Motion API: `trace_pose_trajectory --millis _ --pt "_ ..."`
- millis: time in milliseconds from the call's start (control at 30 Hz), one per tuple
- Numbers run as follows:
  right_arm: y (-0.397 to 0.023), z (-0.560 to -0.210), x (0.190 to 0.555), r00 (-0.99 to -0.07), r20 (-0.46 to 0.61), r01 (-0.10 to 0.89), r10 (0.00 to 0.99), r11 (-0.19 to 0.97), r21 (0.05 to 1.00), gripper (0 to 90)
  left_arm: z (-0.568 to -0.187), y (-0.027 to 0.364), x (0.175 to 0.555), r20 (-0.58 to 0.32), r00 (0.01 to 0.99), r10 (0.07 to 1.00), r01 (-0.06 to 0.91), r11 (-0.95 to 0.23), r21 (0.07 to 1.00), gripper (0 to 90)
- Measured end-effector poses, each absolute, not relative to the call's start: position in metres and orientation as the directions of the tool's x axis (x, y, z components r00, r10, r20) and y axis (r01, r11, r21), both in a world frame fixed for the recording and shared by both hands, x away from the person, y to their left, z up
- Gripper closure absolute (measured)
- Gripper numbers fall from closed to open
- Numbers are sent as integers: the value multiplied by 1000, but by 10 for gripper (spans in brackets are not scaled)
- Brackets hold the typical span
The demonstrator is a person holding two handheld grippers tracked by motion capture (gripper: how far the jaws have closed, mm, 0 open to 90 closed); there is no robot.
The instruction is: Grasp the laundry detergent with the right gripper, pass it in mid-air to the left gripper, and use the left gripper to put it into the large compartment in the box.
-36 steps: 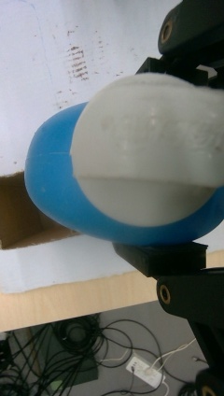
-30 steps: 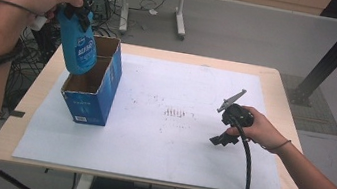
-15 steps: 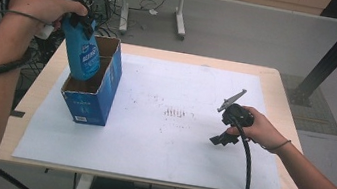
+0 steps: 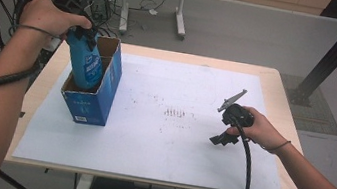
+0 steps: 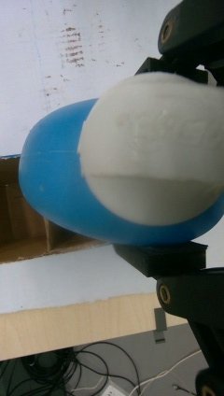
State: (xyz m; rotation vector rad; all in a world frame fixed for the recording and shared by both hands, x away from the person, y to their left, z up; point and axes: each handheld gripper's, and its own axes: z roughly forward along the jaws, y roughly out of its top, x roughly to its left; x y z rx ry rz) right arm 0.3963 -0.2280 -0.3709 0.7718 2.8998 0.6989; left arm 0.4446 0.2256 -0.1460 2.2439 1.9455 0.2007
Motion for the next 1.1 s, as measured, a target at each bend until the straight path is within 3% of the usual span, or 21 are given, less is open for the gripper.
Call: trace_pose_trajectory --millis 1100 --pt "-228 -373 396 -873 61 458 484 772 441 58 -205 234 456 -40 81 996 988 -75 136 376"
